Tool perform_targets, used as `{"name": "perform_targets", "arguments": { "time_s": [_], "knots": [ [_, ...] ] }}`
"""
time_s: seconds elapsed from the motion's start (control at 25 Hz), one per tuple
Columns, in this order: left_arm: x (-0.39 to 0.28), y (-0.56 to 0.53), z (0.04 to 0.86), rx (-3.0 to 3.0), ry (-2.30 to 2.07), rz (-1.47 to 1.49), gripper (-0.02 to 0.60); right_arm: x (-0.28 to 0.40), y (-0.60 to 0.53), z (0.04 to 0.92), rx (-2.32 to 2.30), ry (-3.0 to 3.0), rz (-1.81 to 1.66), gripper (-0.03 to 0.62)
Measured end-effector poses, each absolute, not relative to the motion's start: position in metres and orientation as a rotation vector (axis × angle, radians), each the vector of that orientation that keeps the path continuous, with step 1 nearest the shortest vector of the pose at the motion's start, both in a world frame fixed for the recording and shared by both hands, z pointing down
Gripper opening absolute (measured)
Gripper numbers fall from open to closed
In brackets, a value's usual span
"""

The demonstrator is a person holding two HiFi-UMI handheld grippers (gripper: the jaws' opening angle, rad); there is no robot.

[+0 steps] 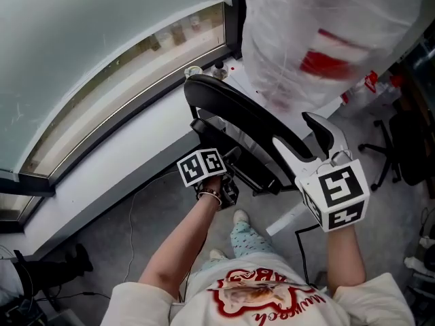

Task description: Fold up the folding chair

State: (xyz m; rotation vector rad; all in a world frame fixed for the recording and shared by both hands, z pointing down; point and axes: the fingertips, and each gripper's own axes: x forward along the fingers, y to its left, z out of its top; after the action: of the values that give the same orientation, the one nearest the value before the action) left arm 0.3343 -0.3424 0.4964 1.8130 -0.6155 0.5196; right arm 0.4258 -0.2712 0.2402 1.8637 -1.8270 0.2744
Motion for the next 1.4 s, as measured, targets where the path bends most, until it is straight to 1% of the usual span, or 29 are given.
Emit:
{"name": "perform_targets", "arguments": {
  "time_s": [0.08, 0.12, 0.16, 0.24, 0.4, 0.44, 0.52, 0.6, 0.64, 0.8, 0.96, 1.12, 1.4],
  "knots": [
    [0.312, -0.343, 0.472, 1.982, -0.655, 0.491, 0.323, 0.421, -0.259, 0.215, 1.976, -1.814, 0.162, 0.321],
    [0.299, -0.344, 0.454, 2.107, -0.692, 0.478, 0.322, 0.412, -0.253, 0.205, 2.019, -1.838, 0.112, 0.307],
    [0.287, -0.342, 0.432, 2.245, -0.737, 0.465, 0.317, 0.400, -0.248, 0.198, 2.050, -1.883, 0.073, 0.272],
    [0.265, -0.333, 0.386, 2.491, -0.820, 0.416, 0.272, 0.368, -0.239, 0.196, 2.089, -1.979, 0.045, 0.189],
    [0.230, -0.296, 0.307, 2.743, -0.883, 0.254, 0.184, 0.294, -0.223, 0.219, 2.058, -2.100, 0.117, 0.180],
    [0.220, -0.287, 0.291, 2.774, -0.896, 0.208, 0.153, 0.277, -0.220, 0.223, 2.053, -2.133, 0.133, 0.149],
    [0.196, -0.271, 0.266, 2.811, -0.923, 0.126, 0.079, 0.246, -0.213, 0.225, 2.046, -2.200, 0.154, 0.060],
    [0.169, -0.256, 0.253, 2.817, -0.946, 0.070, 0.043, 0.218, -0.204, 0.225, 2.037, -2.244, 0.165, 0.029],
    [0.154, -0.248, 0.248, 2.812, -0.961, 0.046, 0.004, 0.206, -0.200, 0.223, 2.031, -2.260, 0.163, 0.028],
    [0.098, -0.218, 0.234, 2.789, -1.004, -0.021, 0.003, 0.154, -0.181, 0.221, 1.977, -2.334, 0.163, 0.028],
    [0.058, -0.185, 0.222, 2.793, -0.994, -0.096, 0.003, 0.106, -0.159, 0.223, 1.868, -2.418, 0.151, 0.026],
    [0.030, -0.165, 0.219, 2.766, -1.019, -0.129, 0.003, 0.083, -0.136, 0.211, 1.819, -2.458, 0.129, 0.026],
    [-0.003, -0.116, 0.213, 2.746, -1.167, -0.151, 0.003, 0.045, -0.090, 0.183, 1.633, -2.812, 0.156, 0.026]
  ]
}}
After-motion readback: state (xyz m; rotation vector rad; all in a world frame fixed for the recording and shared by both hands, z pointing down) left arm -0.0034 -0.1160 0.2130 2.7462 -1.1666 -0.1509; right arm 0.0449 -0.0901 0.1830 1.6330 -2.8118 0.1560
